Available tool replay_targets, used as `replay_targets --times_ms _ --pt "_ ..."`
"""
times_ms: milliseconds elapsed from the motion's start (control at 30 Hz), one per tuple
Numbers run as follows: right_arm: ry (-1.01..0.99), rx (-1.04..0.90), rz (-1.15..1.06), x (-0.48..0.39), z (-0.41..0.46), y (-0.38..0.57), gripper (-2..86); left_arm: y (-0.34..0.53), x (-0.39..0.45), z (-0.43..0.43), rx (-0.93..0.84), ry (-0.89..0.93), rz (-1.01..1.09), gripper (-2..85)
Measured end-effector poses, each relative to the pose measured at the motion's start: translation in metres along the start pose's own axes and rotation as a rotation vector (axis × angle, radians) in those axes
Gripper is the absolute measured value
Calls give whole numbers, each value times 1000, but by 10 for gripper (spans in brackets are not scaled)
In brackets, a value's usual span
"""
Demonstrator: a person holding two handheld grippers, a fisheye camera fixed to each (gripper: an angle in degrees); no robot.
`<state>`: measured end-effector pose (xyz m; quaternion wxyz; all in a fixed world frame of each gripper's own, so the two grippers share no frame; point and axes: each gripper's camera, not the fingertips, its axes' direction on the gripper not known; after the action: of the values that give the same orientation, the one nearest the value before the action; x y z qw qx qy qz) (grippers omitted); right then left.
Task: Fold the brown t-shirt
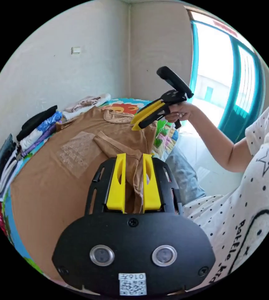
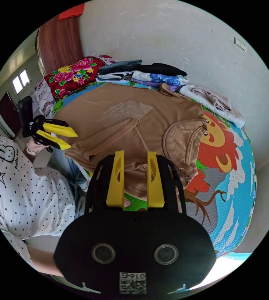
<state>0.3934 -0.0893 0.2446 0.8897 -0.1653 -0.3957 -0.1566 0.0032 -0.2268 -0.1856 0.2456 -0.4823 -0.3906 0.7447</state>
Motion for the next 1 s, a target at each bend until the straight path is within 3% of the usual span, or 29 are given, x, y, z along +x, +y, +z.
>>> replay_targets --times_ms 133,233,467,700,900,1000 --pt "-18 13 -15 -5 -2 -1 107 -11 42 28 -104 -204 190 72" --pt "-15 8 -6 -4 -6 2 106 -8 50 37 -120 -261 216 7" --pt "-8 20 25 2 -13 13 96 24 -26 -20 56 -325 -126 -2" --pt "-30 45 13 9 -9 -5 95 92 -115 -26 12 -88 -497 31" --pt "-9 8 -71 12 14 -52 94 101 -127 -7 11 96 -503 46" --pt "-31 -71 -92 20 36 -70 85 100 -129 0 15 93 -503 31"
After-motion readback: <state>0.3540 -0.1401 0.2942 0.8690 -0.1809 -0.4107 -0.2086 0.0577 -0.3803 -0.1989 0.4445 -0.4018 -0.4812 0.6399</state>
